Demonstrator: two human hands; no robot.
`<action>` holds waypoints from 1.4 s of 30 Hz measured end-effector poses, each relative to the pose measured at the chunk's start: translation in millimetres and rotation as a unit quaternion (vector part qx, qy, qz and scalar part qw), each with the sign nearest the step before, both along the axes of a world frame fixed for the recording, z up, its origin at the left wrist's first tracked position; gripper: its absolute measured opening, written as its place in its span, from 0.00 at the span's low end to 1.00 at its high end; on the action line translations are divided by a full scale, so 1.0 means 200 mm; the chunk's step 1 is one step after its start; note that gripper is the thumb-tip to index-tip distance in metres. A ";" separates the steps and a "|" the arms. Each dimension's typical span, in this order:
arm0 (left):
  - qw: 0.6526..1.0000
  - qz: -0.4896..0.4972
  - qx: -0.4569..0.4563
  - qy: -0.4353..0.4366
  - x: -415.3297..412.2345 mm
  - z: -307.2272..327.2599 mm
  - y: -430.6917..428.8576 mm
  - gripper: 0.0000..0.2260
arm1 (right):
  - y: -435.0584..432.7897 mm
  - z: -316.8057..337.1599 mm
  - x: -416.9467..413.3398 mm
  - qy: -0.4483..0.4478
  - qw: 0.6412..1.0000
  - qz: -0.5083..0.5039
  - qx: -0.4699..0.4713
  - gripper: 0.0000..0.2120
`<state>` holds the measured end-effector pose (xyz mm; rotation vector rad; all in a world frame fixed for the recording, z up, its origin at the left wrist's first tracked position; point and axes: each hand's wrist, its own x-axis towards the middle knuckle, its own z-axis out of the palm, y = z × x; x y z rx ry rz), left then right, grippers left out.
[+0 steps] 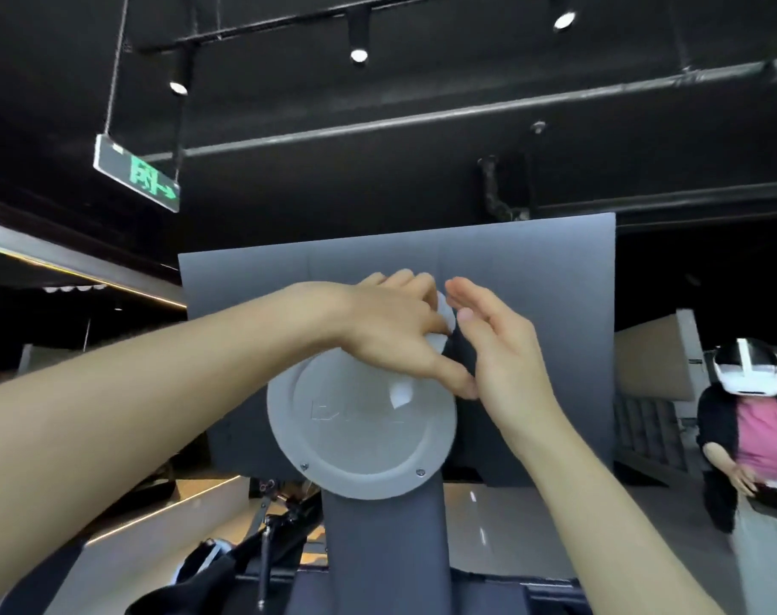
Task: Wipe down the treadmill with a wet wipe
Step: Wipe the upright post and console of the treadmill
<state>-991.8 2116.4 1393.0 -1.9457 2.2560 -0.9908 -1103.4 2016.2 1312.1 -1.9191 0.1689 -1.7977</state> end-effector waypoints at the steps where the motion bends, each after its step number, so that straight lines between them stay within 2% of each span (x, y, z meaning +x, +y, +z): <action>1: 0.999 -0.024 0.010 0.046 0.03 0.01 0.02 0.29 | 0.00 0.00 0.01 0.026 1.000 0.006 0.002 0.19; 4: 0.965 -0.141 0.033 0.220 0.15 0.03 0.05 0.22 | 0.02 0.02 0.06 0.105 0.994 -0.022 -0.017 0.22; 6: 0.910 -0.227 0.042 0.344 0.24 0.01 0.07 0.22 | 0.06 0.05 0.10 0.154 0.986 -0.064 -0.033 0.24; 8: 0.877 -0.266 -0.006 0.401 0.30 -0.03 0.07 0.19 | 0.11 0.09 0.13 0.201 0.973 -0.114 -0.032 0.21; 10: 0.886 -0.246 -0.132 0.371 0.34 -0.08 0.05 0.16 | 0.12 0.10 0.14 0.213 0.968 -0.130 -0.015 0.16; 11: 0.890 -0.225 -0.193 0.348 0.35 -0.11 0.06 0.17 | 0.12 0.07 0.14 0.207 0.969 -0.131 -0.015 0.17; 13: 0.896 -0.188 -0.250 0.314 0.38 -0.16 0.07 0.20 | 0.08 -0.04 0.10 0.177 0.975 -0.129 -0.024 0.22; 16: 0.919 -0.135 -0.261 0.264 0.38 -0.22 0.09 0.27 | 0.06 -0.31 0.08 0.076 0.994 -0.064 0.044 0.21; 18: 0.931 -0.107 -0.267 0.222 0.37 -0.24 0.10 0.32 | 0.07 -0.43 0.12 0.035 0.992 -0.015 0.120 0.15; 19: 0.933 -0.102 -0.269 0.216 0.36 -0.25 0.10 0.31 | 0.08 -0.44 0.14 0.026 0.990 0.005 0.139 0.16; 22: 0.935 -0.092 -0.269 0.214 0.34 -0.26 0.10 0.29 | 0.10 -0.28 0.18 0.041 0.997 -0.041 0.051 0.27; 24: 0.932 -0.095 -0.271 0.220 0.34 -0.26 0.10 0.30 | 0.11 -0.10 0.19 0.087 0.991 -0.098 -0.026 0.23; 26: 0.926 -0.100 -0.270 0.244 0.33 -0.26 0.10 0.30 | 0.11 -0.03 0.19 0.109 0.987 -0.106 -0.045 0.19; 29: 0.922 -0.101 -0.260 0.267 0.32 -0.26 0.10 0.30 | 0.06 -0.13 0.17 0.065 0.997 -0.050 -0.011 0.21; 31: 0.924 -0.091 -0.266 0.260 0.31 -0.27 0.10 0.30 | 0.03 -0.27 0.19 0.024 0.999 -0.025 0.042 0.27; 34: 0.922 -0.081 -0.284 0.251 0.29 -0.28 0.09 0.30 | 0.04 -0.48 0.30 -0.061 0.988 0.046 0.135 0.33; 37: 0.922 -0.080 -0.282 0.252 0.30 -0.29 0.09 0.30 | 0.09 -0.63 0.43 -0.118 0.980 0.057 0.152 0.38; 40: 0.924 -0.079 -0.277 0.250 0.31 -0.29 0.09 0.31 | 0.07 -0.54 0.39 -0.126 0.978 0.044 0.159 0.38; 42: 0.924 -0.078 -0.279 0.249 0.30 -0.29 0.09 0.31 | 0.05 -0.40 0.33 -0.120 0.985 0.022 0.123 0.37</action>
